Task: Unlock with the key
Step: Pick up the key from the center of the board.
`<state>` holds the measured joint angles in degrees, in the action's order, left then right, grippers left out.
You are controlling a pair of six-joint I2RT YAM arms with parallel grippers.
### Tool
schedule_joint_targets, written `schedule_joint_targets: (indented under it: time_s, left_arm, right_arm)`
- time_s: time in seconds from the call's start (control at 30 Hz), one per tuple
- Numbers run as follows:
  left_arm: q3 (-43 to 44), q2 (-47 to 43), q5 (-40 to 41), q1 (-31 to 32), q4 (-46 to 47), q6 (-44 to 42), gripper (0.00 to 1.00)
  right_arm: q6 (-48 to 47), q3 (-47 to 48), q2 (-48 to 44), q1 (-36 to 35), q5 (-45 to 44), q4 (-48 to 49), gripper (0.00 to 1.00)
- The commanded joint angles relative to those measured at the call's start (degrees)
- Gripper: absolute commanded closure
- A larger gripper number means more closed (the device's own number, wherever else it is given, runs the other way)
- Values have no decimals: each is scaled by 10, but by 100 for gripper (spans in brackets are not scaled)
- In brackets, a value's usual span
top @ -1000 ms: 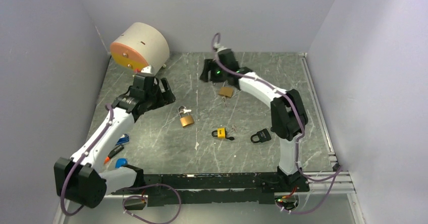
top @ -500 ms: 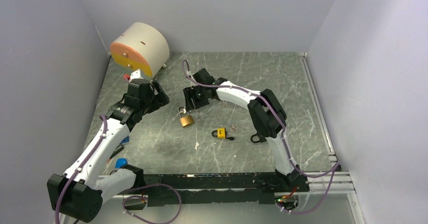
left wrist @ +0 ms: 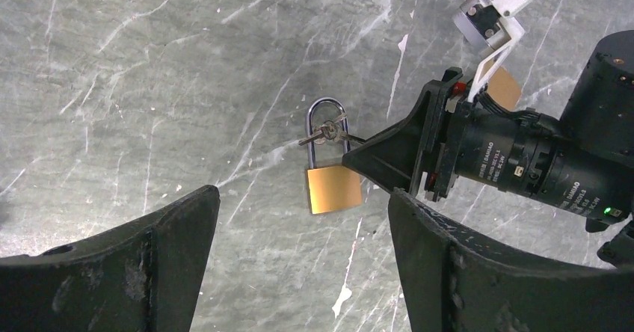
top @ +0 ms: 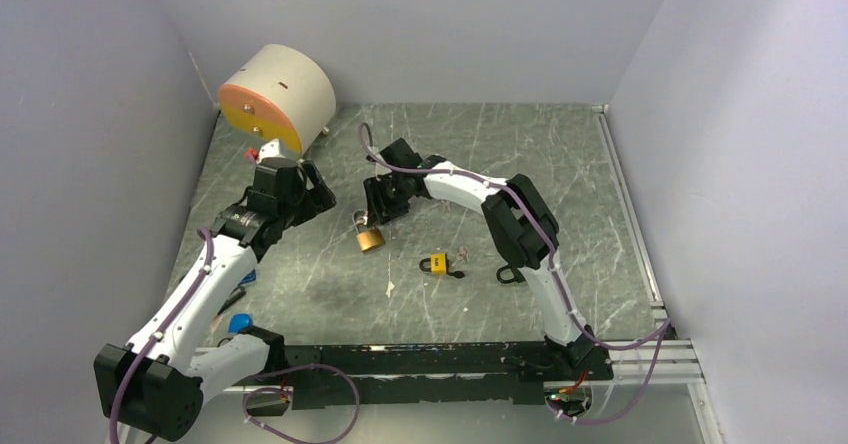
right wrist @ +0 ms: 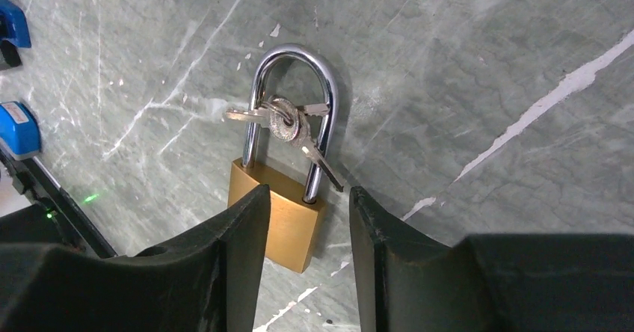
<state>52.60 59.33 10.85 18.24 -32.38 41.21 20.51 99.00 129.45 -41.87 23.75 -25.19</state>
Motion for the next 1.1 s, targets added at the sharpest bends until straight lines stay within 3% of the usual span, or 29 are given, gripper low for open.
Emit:
schedule_joint_targets:
  time_s: [0.0, 0.23, 0.43, 0.47, 0.57, 0.7, 0.87, 1.0, 1.07]
  left_arm:
    - [-2, -7, 12, 0, 13, -6, 13]
    - [-2, -4, 3, 0, 22, -10, 12]
    - [0, 1, -1, 0, 19, -13, 12]
    - [0, 1, -2, 0, 20, -16, 12]
    - [-2, -3, -18, -1, 31, -27, 12]
    - [-7, -13, -38, 0, 55, -45, 10]
    - [-4, -19, -71, 0, 81, -75, 7]
    - [-19, -40, -79, 0, 111, -97, 6]
    - [-36, -56, -74, 0, 139, -104, 6]
  right_arm:
    - [13, 30, 14, 10, 26, 13, 55]
    - [16, 34, 28, 17, 51, 24, 62]
    - [43, 14, 31, 33, 91, 66, 74]
    - [48, 11, 30, 35, 99, 76, 77]
    - [60, 4, 27, 41, 116, 94, 99]
    - [44, 1, 3, 43, 114, 90, 100]
    - [-18, 12, -45, 46, 118, 21, 100]
    - [-114, 57, -67, 45, 108, -117, 100]
    - [-169, 67, -83, 44, 147, -177, 100]
